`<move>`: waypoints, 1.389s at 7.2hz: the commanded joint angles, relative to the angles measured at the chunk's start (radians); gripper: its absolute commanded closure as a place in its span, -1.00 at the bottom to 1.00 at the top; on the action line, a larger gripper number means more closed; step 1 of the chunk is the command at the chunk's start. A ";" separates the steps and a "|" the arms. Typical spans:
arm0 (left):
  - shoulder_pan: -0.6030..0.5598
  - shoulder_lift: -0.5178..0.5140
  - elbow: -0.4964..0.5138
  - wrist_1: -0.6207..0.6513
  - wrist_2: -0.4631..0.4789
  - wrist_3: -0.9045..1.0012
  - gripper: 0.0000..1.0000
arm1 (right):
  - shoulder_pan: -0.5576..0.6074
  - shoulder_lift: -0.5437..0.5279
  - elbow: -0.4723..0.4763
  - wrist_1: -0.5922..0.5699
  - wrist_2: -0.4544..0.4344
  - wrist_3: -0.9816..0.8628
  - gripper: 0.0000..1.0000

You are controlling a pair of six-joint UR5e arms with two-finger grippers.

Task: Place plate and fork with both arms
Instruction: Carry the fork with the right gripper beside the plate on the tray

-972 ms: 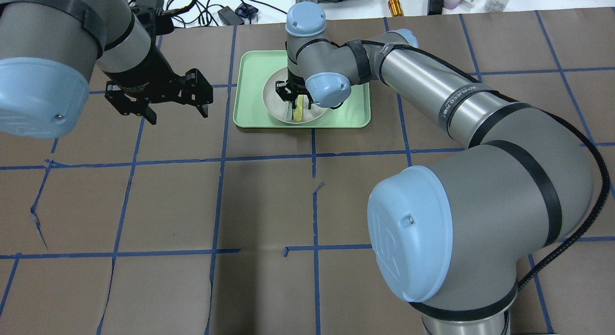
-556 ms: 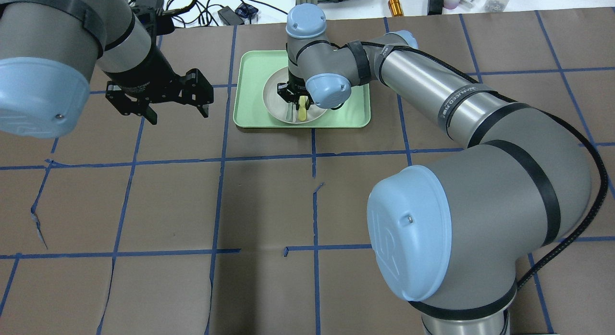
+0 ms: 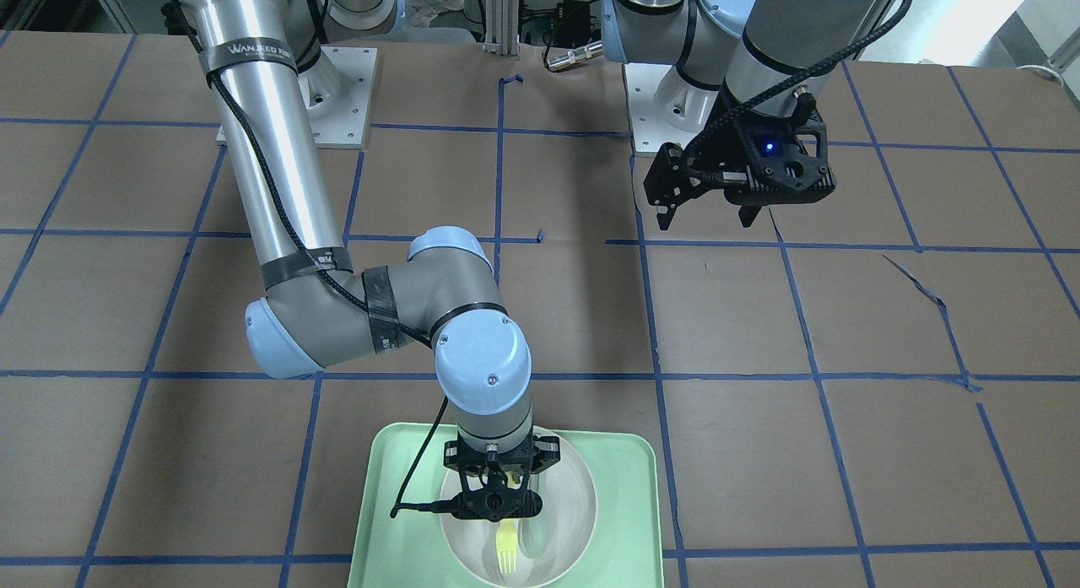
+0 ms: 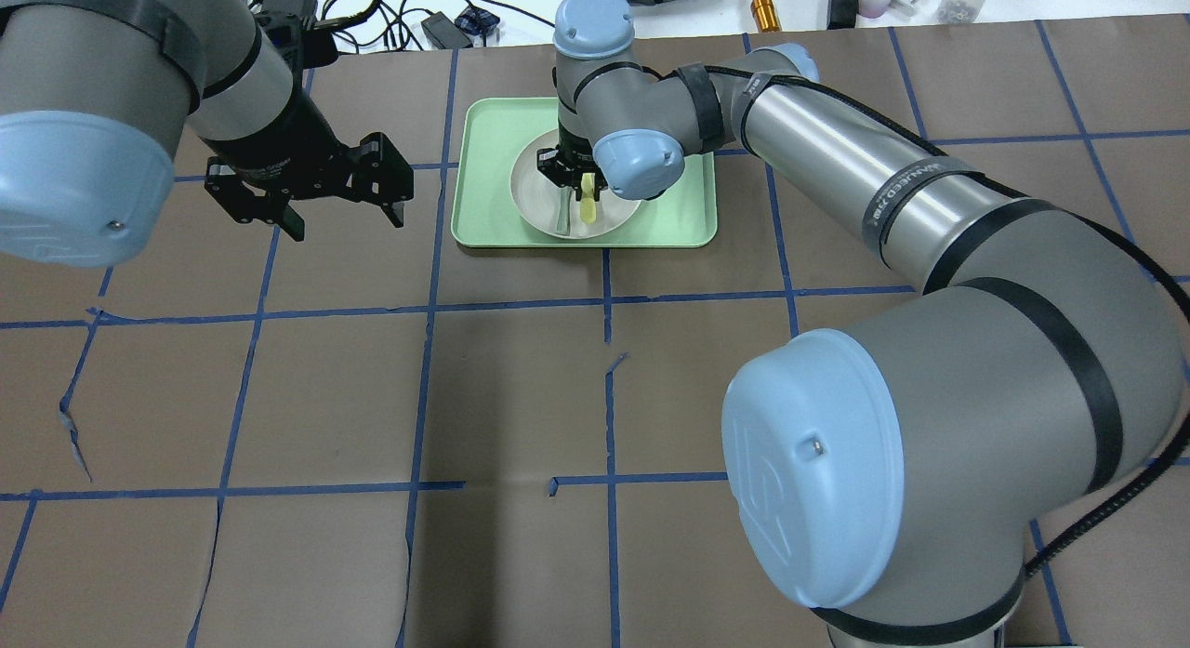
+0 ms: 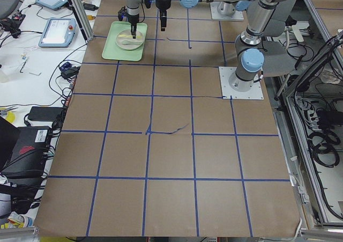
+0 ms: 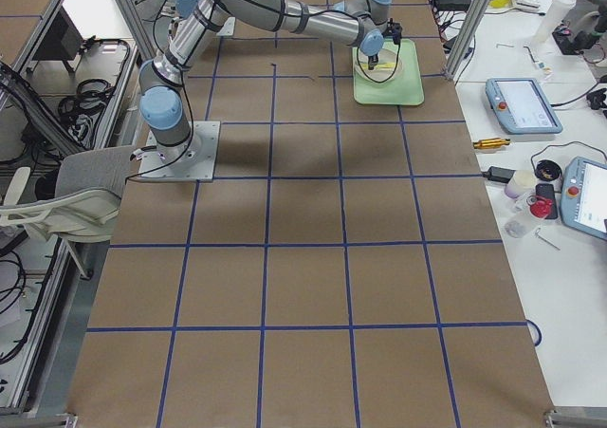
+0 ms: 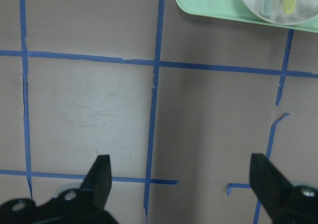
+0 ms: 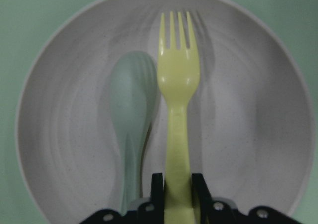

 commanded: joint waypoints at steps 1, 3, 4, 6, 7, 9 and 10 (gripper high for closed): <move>0.000 -0.003 0.000 0.003 0.000 0.000 -1.00 | -0.072 -0.063 0.055 0.024 -0.049 -0.111 0.81; 0.000 -0.007 -0.005 0.003 0.000 -0.003 -1.00 | -0.137 -0.071 0.142 -0.008 -0.036 -0.239 0.79; 0.000 -0.006 -0.009 0.005 0.000 -0.002 -1.00 | -0.137 -0.060 0.168 -0.035 -0.039 -0.241 0.79; 0.000 -0.004 -0.009 0.006 0.000 -0.002 -1.00 | -0.137 -0.063 0.192 -0.039 -0.037 -0.244 -0.98; 0.000 -0.004 -0.009 0.006 0.000 -0.002 -1.00 | -0.137 -0.081 0.192 -0.033 -0.042 -0.244 -1.00; 0.000 -0.003 -0.009 0.006 0.000 -0.002 -1.00 | -0.156 -0.232 0.196 0.121 -0.051 -0.247 -1.00; 0.000 -0.001 -0.008 0.006 0.000 -0.002 -1.00 | -0.171 -0.329 0.196 0.239 -0.051 -0.244 -1.00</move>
